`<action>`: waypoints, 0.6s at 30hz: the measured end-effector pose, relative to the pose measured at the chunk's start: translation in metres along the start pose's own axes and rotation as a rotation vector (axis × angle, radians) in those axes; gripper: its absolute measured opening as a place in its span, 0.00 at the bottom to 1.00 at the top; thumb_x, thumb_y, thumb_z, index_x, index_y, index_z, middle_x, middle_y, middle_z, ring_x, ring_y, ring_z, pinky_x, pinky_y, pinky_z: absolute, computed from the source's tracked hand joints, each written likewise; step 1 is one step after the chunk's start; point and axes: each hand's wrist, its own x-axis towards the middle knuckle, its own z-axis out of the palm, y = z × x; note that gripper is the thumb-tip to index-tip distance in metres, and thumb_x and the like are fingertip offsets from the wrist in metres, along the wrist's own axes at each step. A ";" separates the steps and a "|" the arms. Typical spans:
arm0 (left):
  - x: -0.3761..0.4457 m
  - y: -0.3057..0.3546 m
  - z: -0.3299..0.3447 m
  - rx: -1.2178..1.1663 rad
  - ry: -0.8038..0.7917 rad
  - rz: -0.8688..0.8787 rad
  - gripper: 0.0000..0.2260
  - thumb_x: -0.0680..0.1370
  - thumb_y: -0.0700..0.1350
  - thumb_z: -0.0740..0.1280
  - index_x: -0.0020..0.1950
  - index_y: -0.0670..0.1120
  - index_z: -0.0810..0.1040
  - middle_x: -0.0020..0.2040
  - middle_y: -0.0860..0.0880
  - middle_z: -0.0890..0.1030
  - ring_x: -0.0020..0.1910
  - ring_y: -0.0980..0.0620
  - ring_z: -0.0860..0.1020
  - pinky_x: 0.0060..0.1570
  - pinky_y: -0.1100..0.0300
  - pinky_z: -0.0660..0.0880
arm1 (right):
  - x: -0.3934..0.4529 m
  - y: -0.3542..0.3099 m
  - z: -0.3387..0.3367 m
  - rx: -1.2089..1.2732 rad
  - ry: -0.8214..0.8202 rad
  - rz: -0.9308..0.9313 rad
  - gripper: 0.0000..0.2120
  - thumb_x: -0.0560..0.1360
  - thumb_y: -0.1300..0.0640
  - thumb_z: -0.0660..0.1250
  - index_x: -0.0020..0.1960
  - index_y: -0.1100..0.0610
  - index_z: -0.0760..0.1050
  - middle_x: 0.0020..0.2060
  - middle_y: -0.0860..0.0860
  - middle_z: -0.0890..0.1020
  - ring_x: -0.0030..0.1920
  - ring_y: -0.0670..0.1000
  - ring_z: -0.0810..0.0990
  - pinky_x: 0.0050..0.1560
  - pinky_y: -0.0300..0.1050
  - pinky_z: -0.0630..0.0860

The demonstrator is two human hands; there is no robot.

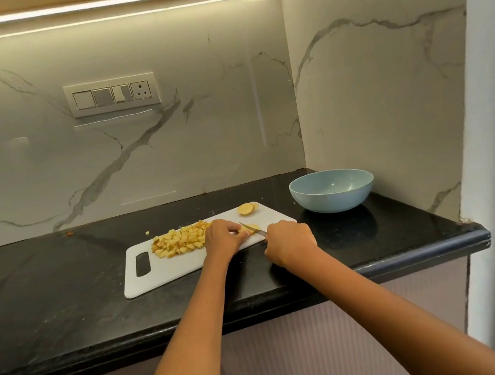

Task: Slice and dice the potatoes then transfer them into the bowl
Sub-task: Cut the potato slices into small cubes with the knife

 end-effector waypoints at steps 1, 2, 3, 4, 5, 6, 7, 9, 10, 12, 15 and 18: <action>0.000 0.000 0.000 0.000 0.000 0.002 0.13 0.72 0.43 0.72 0.55 0.40 0.81 0.56 0.45 0.81 0.58 0.49 0.76 0.54 0.59 0.71 | 0.001 -0.001 -0.001 -0.008 0.008 0.006 0.13 0.80 0.56 0.57 0.61 0.59 0.72 0.55 0.54 0.79 0.53 0.52 0.77 0.45 0.41 0.68; -0.001 0.000 -0.001 0.002 -0.003 0.003 0.13 0.72 0.43 0.72 0.54 0.39 0.82 0.56 0.45 0.81 0.58 0.49 0.76 0.54 0.59 0.71 | 0.004 -0.003 0.000 -0.017 0.013 0.006 0.13 0.80 0.56 0.57 0.61 0.59 0.73 0.55 0.54 0.79 0.53 0.52 0.78 0.45 0.41 0.68; -0.001 0.000 -0.001 0.002 -0.005 0.006 0.12 0.72 0.42 0.72 0.54 0.39 0.82 0.55 0.45 0.81 0.57 0.49 0.77 0.52 0.60 0.71 | 0.006 -0.006 0.000 -0.025 0.018 -0.001 0.13 0.80 0.56 0.57 0.61 0.59 0.73 0.55 0.54 0.79 0.54 0.52 0.78 0.46 0.42 0.69; -0.001 0.000 -0.001 -0.003 -0.005 0.009 0.11 0.72 0.42 0.71 0.53 0.40 0.82 0.54 0.45 0.82 0.56 0.49 0.77 0.49 0.61 0.70 | 0.008 -0.009 0.001 -0.031 0.020 -0.009 0.13 0.80 0.57 0.57 0.61 0.59 0.73 0.56 0.54 0.78 0.54 0.52 0.78 0.48 0.42 0.70; -0.002 -0.001 -0.001 -0.008 -0.004 0.015 0.10 0.72 0.42 0.71 0.52 0.40 0.83 0.53 0.45 0.82 0.55 0.48 0.78 0.47 0.61 0.70 | 0.009 -0.012 0.001 -0.040 0.025 -0.016 0.13 0.80 0.57 0.57 0.61 0.59 0.73 0.56 0.54 0.78 0.55 0.53 0.77 0.49 0.42 0.71; -0.003 0.000 -0.001 -0.011 -0.003 0.016 0.10 0.72 0.42 0.71 0.51 0.40 0.83 0.53 0.45 0.82 0.54 0.48 0.78 0.46 0.62 0.70 | 0.009 -0.014 0.001 -0.053 0.028 -0.023 0.13 0.80 0.58 0.57 0.62 0.59 0.73 0.57 0.55 0.77 0.56 0.53 0.77 0.51 0.43 0.71; -0.003 0.000 -0.001 -0.009 0.001 0.016 0.10 0.72 0.42 0.71 0.52 0.40 0.83 0.53 0.45 0.82 0.54 0.48 0.78 0.46 0.61 0.70 | 0.008 -0.014 0.001 -0.064 0.028 -0.029 0.13 0.80 0.58 0.57 0.62 0.59 0.73 0.57 0.55 0.77 0.56 0.53 0.77 0.52 0.43 0.71; -0.001 -0.001 0.000 -0.006 0.010 0.015 0.11 0.72 0.42 0.71 0.53 0.40 0.83 0.54 0.45 0.82 0.55 0.48 0.77 0.48 0.60 0.70 | 0.004 -0.010 0.003 -0.094 0.035 -0.034 0.13 0.80 0.59 0.57 0.62 0.59 0.72 0.57 0.55 0.77 0.56 0.54 0.77 0.51 0.43 0.72; -0.001 -0.001 0.000 -0.003 0.011 0.016 0.12 0.72 0.42 0.71 0.54 0.40 0.82 0.55 0.45 0.81 0.56 0.48 0.77 0.49 0.60 0.70 | 0.001 -0.007 0.004 -0.109 0.041 -0.034 0.13 0.80 0.58 0.57 0.62 0.59 0.72 0.57 0.55 0.77 0.56 0.54 0.77 0.49 0.43 0.71; -0.001 0.000 0.000 0.000 0.018 0.017 0.13 0.73 0.42 0.71 0.55 0.40 0.81 0.57 0.45 0.81 0.58 0.49 0.76 0.52 0.61 0.69 | -0.002 -0.004 0.005 -0.131 0.054 -0.032 0.13 0.80 0.58 0.56 0.63 0.59 0.72 0.57 0.55 0.77 0.55 0.54 0.77 0.47 0.43 0.71; -0.002 0.000 0.000 0.000 0.014 0.015 0.13 0.73 0.43 0.71 0.56 0.40 0.81 0.58 0.45 0.80 0.59 0.49 0.75 0.52 0.61 0.69 | 0.001 -0.006 0.005 -0.114 0.071 -0.016 0.14 0.80 0.59 0.56 0.63 0.59 0.72 0.57 0.55 0.77 0.55 0.54 0.77 0.49 0.43 0.72; -0.004 -0.001 0.000 -0.001 0.023 0.017 0.13 0.73 0.43 0.70 0.57 0.40 0.80 0.59 0.44 0.80 0.59 0.48 0.75 0.54 0.60 0.69 | 0.004 -0.008 0.005 -0.083 0.077 -0.004 0.14 0.80 0.59 0.56 0.63 0.60 0.72 0.57 0.55 0.77 0.55 0.53 0.77 0.49 0.43 0.72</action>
